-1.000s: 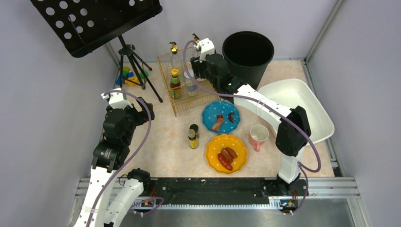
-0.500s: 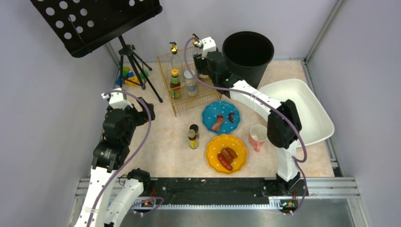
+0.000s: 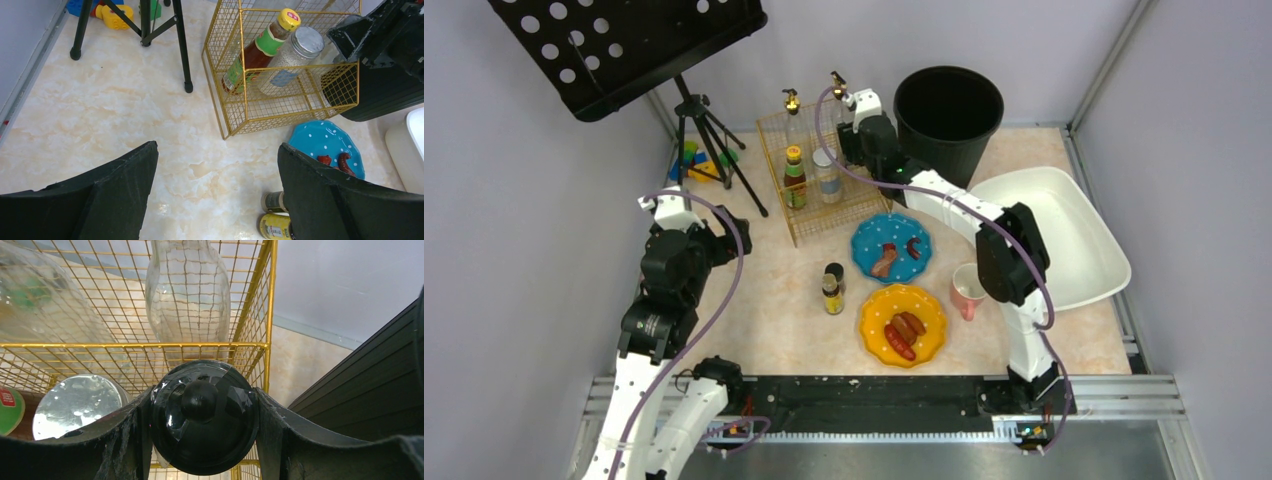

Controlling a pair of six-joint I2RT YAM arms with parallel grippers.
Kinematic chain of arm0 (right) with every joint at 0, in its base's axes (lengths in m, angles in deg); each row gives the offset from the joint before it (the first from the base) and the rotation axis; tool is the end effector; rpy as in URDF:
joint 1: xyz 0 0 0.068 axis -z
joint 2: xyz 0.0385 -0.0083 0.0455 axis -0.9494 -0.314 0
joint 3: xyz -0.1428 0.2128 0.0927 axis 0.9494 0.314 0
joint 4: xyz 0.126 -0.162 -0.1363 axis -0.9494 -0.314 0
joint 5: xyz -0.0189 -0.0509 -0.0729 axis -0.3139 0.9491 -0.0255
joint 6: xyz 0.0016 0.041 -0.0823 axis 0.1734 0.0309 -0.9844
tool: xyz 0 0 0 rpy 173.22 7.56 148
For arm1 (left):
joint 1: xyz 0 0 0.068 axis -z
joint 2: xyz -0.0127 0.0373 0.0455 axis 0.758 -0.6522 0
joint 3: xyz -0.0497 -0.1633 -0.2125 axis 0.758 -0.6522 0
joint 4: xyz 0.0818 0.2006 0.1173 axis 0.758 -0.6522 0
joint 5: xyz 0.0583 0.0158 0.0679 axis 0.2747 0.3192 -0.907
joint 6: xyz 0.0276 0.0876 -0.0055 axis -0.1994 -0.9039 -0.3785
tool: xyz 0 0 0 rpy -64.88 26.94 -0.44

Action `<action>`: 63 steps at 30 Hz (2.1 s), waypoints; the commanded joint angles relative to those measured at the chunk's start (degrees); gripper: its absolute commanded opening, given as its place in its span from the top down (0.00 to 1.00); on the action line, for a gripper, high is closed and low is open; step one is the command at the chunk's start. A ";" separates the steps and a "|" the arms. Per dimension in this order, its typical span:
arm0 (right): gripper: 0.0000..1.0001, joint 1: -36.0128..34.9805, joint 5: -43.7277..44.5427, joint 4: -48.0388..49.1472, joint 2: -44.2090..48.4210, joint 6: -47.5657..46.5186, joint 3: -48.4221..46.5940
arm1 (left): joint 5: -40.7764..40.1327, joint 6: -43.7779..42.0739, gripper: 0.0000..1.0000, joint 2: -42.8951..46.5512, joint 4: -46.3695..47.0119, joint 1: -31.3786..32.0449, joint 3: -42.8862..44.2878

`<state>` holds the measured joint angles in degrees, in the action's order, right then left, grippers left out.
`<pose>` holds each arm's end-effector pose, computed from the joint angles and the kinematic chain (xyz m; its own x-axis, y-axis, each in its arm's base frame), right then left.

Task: Clear the kitchen counter

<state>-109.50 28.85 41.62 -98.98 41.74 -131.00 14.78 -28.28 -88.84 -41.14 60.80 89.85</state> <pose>0.4377 0.3058 0.2907 -0.2131 -0.1293 -0.9684 -0.3277 0.9432 -0.0539 0.1573 -0.0156 0.3456 -0.2445 -0.3074 -0.9196 -0.0810 0.9516 -0.2966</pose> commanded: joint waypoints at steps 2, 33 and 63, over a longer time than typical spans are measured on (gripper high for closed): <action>1.00 0.40 -0.80 2.33 -2.37 1.22 -5.04 | 1.07 0.36 0.07 -0.51 2.09 -0.52 0.22; 0.34 0.45 0.45 -4.48 -3.59 2.73 -6.20 | 2.02 0.63 0.07 -1.45 2.17 -1.20 0.13; 0.22 -5.09 -7.52 -5.57 26.96 0.68 18.60 | 1.72 0.12 0.07 -2.00 2.05 -1.49 0.13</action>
<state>-111.16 25.28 36.90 -79.77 43.68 -117.47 16.15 -28.10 -90.59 -41.16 59.73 89.85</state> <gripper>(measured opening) 0.777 0.929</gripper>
